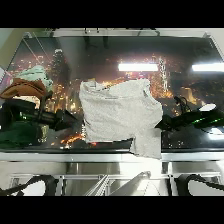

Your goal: Fold the shirts.

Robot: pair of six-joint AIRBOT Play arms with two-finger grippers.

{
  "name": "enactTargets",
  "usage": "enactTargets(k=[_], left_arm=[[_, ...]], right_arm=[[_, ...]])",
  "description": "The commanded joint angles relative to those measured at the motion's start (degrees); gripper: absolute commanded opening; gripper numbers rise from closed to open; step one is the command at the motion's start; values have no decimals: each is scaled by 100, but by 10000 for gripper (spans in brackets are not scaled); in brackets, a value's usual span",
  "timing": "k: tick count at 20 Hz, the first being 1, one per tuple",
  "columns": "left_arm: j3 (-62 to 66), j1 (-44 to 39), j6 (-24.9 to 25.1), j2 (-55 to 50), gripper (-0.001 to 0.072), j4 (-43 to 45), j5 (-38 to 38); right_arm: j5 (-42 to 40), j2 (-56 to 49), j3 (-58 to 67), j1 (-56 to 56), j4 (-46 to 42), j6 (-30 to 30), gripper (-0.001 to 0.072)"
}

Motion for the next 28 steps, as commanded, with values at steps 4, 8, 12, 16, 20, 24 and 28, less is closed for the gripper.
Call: enactTargets(k=[4,8,12,16,20,24,28], left_arm=[[-1390,-278,4,214,713,-232,-994],[-1464,-1434,282,-262,697,-999,-1379],[-715,-2588,295,-1084,-9,-986,-1325],[221,-2640,291,-809,12,-1001,94],[1410,-1832,11,986,13,-1368,1366],[3276,-505,-177,3115,17,-1373,1534],[5167,1436,55,4081,18,-1342,1163]], right_arm=[[114,11,33,238,1058,-595,14],[127,11,33,238,1073,-592,14],[369,103,35,229,1390,-693,14],[1600,935,444,-92,1692,-765,13],[1958,2791,1294,-1025,3442,-1064,14],[1473,4653,2308,-2203,5320,-1764,15],[-476,6046,2957,-3115,4664,-2221,14]])
